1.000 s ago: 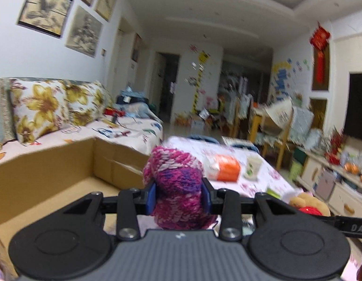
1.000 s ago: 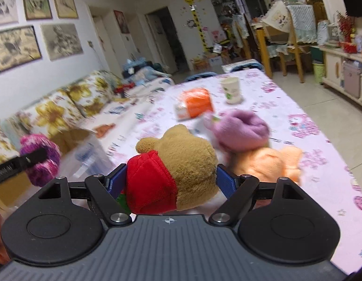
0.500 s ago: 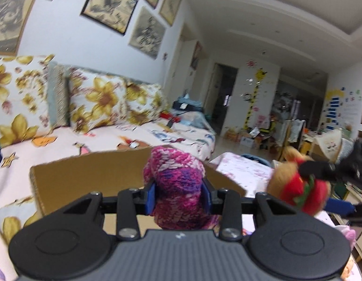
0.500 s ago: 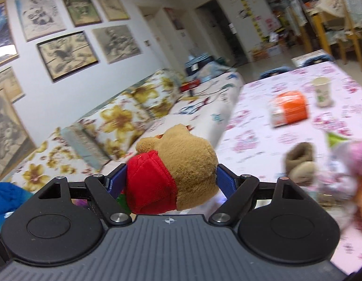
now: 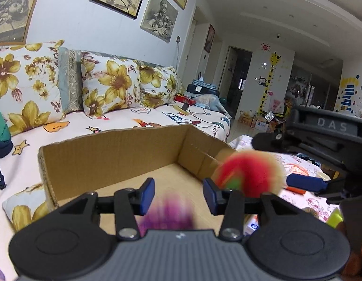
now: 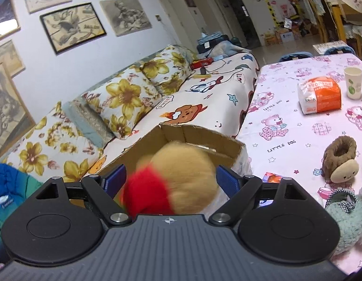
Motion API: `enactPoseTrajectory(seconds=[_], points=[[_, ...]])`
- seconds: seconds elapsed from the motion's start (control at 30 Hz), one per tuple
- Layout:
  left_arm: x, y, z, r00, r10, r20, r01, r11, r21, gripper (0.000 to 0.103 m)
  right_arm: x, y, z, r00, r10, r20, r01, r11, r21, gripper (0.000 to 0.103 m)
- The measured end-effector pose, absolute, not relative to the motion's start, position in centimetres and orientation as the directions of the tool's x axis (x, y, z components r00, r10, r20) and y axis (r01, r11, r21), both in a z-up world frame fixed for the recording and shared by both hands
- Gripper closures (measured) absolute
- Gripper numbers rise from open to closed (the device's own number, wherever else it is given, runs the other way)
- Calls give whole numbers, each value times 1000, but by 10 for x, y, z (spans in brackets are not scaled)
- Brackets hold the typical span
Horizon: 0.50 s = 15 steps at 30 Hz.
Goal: Organize soft objects
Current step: 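Drop the pink pouch into the cardboard box with left while right carries the red strawberry plush there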
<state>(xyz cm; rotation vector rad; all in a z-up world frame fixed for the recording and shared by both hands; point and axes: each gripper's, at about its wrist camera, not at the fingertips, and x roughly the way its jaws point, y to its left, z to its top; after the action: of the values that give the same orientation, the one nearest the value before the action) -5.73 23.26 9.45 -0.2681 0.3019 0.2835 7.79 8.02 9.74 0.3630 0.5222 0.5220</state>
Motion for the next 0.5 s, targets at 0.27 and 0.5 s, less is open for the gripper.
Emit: enactPoseTrajectory(seconds=[0.27,0.5], points=[[-49,237,87,884,290,-367,-366,917,-158,49,59,45,99,804,479,-352,-294,836,464,0],[-40,224,78,847,292,-444,-352,934,-57,45,33,-4,82,855,346,-386,-188,901,392,0]])
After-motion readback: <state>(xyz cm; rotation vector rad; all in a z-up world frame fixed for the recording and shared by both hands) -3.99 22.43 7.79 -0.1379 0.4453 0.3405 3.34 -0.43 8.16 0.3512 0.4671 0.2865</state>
